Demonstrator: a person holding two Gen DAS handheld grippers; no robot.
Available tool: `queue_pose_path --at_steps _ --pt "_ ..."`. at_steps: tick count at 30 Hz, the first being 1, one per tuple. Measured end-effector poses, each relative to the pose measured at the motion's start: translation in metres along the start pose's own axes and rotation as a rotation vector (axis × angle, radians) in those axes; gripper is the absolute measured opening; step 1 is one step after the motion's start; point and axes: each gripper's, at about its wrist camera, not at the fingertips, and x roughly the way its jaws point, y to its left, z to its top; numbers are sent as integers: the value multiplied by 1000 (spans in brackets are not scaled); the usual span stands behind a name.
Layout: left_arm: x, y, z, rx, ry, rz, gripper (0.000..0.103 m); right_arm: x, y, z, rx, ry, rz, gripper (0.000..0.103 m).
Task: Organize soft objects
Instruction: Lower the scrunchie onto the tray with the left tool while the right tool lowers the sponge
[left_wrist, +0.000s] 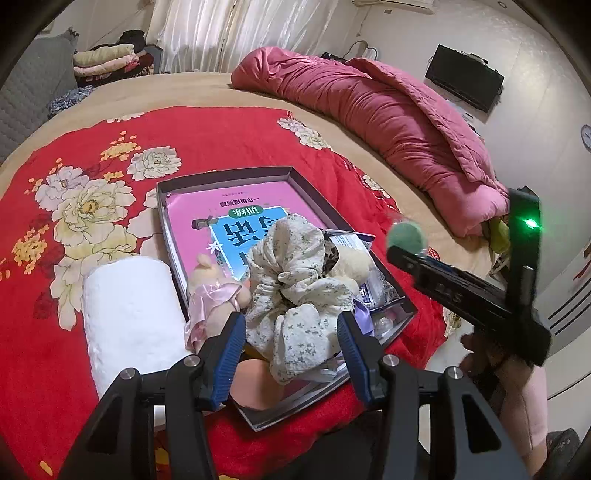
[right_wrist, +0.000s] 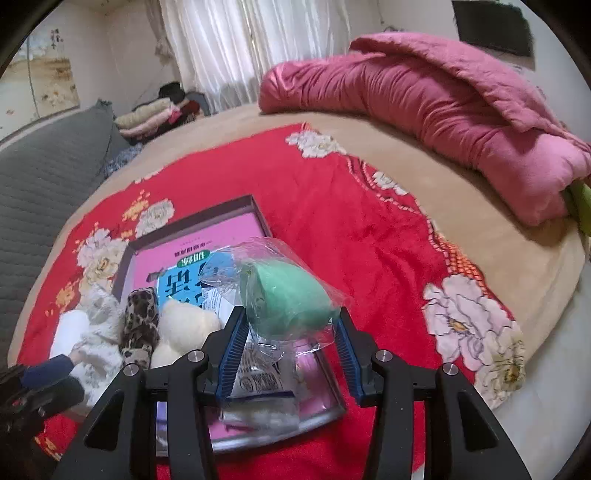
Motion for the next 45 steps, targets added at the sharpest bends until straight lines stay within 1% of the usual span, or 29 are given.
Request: queue_pose_path --at_steps 5,7,11,17,27,29,31,33,35,36,45 --pt "-3 0 0 5 -5 -4 51 18 4 -1 11 47 35 49" --pt "-4 1 1 -1 -5 -5 51 22 3 -3 28 54 66 50" --pt "-6 2 2 -4 -7 -8 51 31 5 -9 33 76 71 50" --pt "-5 3 2 -5 -3 -10 51 40 5 -15 63 98 111 50" --pt "-7 5 0 -10 -4 -12 51 38 10 -18 31 92 108 50" --pt "-6 5 0 -7 -3 -10 51 35 10 -18 28 88 102 51" --pt "-6 5 0 -7 -3 -11 51 33 9 -18 29 85 99 55" --pt "-6 5 -1 -6 -4 -12 51 31 7 -18 39 80 100 56" --pt "-5 6 0 -6 -4 -12 51 29 6 -18 44 79 103 59" --pt "-6 5 0 -6 -5 -12 51 28 5 -18 45 78 99 63" --pt "-16 4 1 -3 -27 -10 51 14 -4 -22 62 67 91 65"
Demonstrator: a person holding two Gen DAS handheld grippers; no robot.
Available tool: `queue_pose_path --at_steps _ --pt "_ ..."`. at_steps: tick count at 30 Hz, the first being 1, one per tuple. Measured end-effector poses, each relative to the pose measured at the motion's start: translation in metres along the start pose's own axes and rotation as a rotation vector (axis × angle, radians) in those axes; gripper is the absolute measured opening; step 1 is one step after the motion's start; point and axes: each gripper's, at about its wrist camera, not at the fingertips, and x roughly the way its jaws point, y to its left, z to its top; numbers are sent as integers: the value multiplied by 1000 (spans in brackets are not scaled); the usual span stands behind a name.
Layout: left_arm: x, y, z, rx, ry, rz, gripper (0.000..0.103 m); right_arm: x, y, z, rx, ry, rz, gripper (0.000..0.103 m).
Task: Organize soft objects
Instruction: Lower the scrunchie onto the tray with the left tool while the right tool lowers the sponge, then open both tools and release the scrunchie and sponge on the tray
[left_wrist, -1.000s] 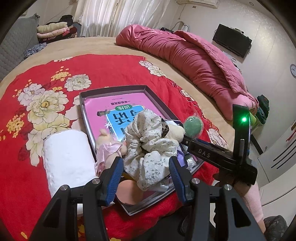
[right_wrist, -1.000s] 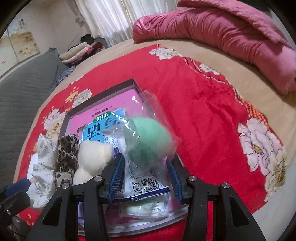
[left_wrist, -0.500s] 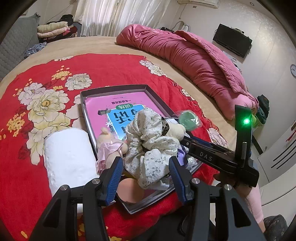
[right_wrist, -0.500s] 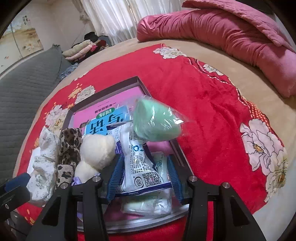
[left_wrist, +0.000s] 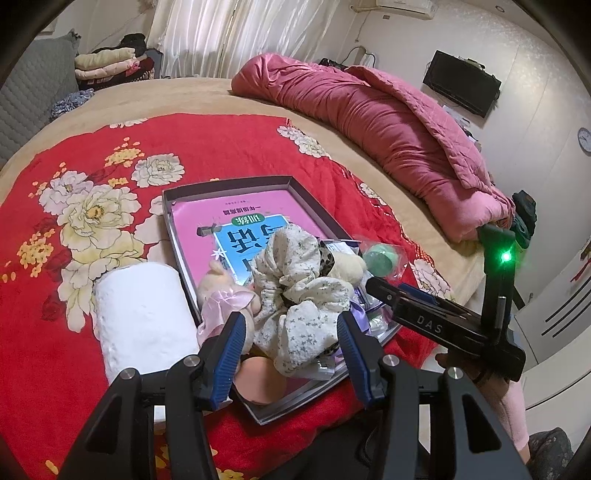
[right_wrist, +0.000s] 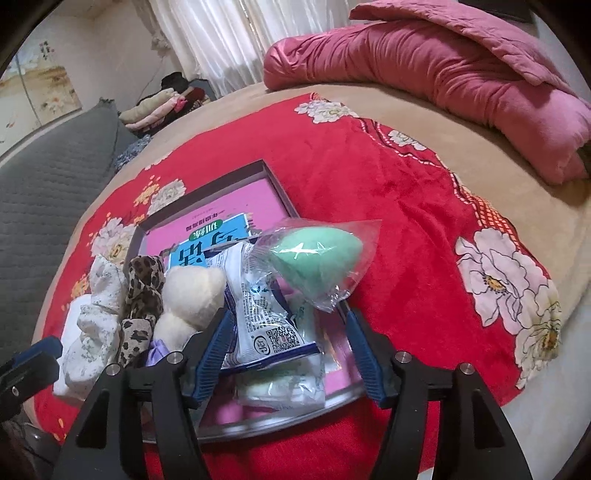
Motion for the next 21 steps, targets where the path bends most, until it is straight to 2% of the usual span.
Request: queue_pose_path --at_steps 9,15,21 --pt "-16 -7 1 24 -28 10 51 -23 2 -1 -7 -34 -15 66" --pt "-25 -10 0 31 -44 15 58 -44 17 -2 -52 -66 -21 68" --pt "-35 -12 -3 44 -61 31 58 -62 35 -8 -98 -95 -36 69"
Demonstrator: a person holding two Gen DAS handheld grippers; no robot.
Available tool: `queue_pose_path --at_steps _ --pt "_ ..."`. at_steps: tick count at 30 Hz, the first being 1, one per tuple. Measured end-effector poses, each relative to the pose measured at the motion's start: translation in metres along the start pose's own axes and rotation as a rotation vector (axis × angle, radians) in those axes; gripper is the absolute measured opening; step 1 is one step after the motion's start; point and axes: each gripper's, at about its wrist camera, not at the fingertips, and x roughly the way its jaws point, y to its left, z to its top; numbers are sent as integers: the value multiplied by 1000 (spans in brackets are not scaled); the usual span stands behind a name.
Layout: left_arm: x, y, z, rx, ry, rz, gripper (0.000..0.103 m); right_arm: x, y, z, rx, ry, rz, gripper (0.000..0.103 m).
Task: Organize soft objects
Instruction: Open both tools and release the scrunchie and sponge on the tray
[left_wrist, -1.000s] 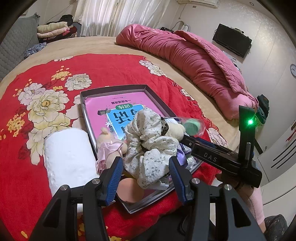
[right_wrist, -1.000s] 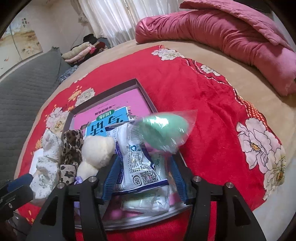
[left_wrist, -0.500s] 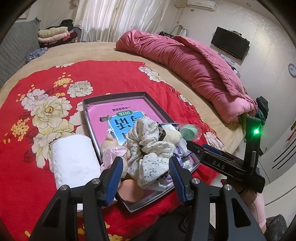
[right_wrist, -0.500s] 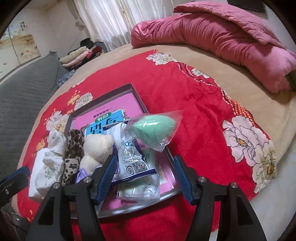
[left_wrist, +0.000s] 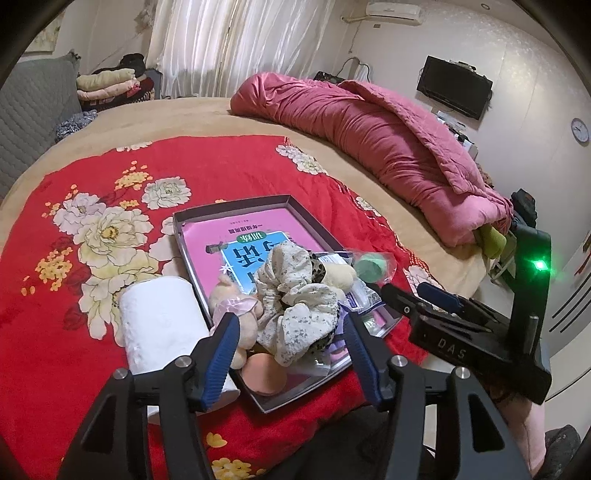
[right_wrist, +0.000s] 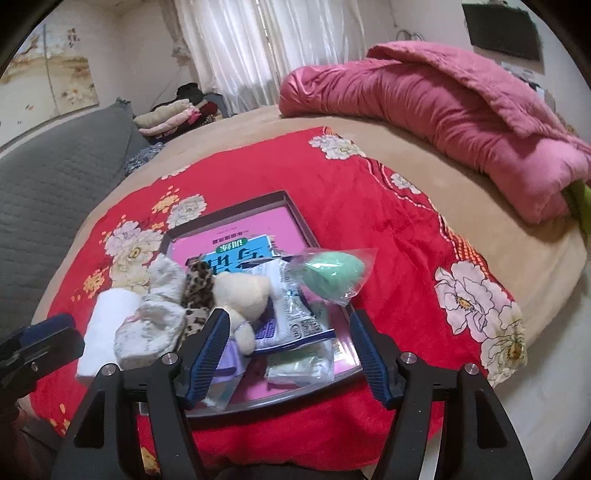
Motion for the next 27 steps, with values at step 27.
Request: queue_pose_path --at_steps 27 --pt "-45 31 -47 -31 -28 83 59 -69 75 -37 -86 -88 -53 76"
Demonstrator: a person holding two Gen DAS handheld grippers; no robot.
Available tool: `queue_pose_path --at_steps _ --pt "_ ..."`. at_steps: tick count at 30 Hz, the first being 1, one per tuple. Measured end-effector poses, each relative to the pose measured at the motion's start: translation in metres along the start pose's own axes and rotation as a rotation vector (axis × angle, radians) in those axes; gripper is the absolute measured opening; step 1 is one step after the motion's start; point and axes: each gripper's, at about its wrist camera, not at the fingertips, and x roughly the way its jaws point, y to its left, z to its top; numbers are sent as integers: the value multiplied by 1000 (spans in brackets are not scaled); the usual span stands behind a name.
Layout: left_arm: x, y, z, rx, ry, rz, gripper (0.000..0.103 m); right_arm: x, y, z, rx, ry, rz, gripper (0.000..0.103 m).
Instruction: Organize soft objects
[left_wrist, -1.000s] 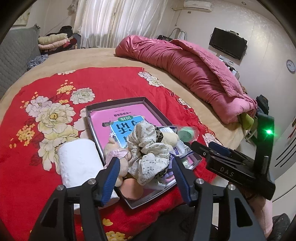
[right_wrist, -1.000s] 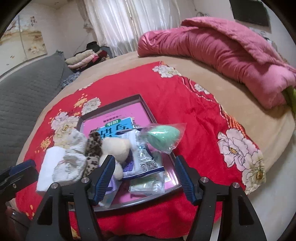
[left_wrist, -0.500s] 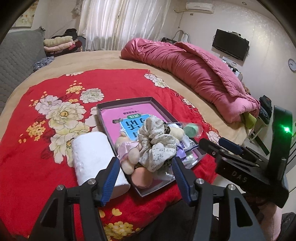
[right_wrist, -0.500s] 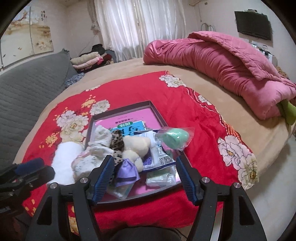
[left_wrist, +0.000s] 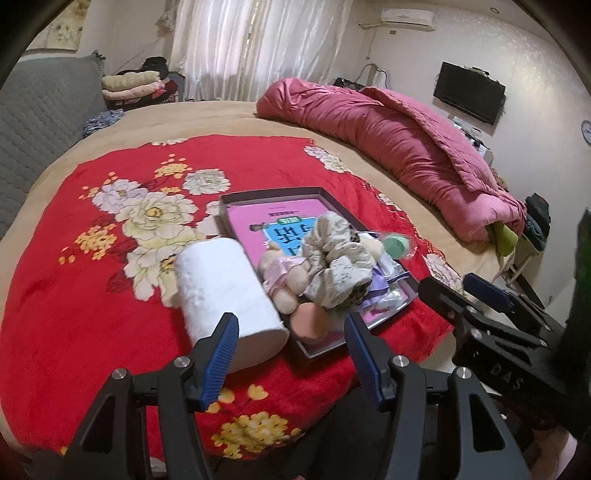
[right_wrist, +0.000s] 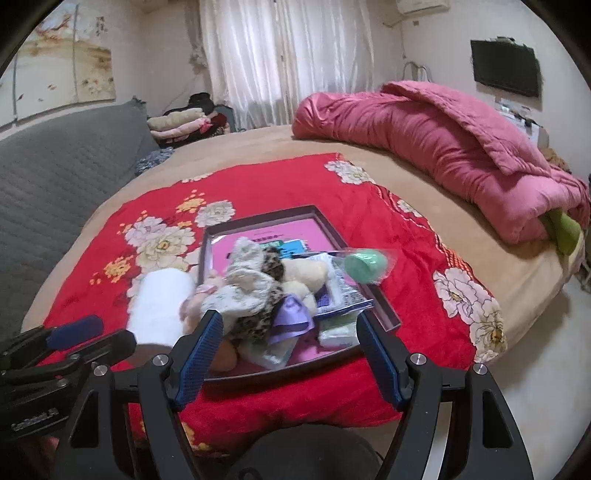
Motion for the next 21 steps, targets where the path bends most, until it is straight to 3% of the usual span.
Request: queue_pose_path --at_steps 11,21 --pt "-14 14 -18 -24 -8 60 59 -34 37 -14 -70 -66 -39 76" --pt "-26 17 -30 -40 0 85 59 -43 43 -25 -57 -37 -26 76"
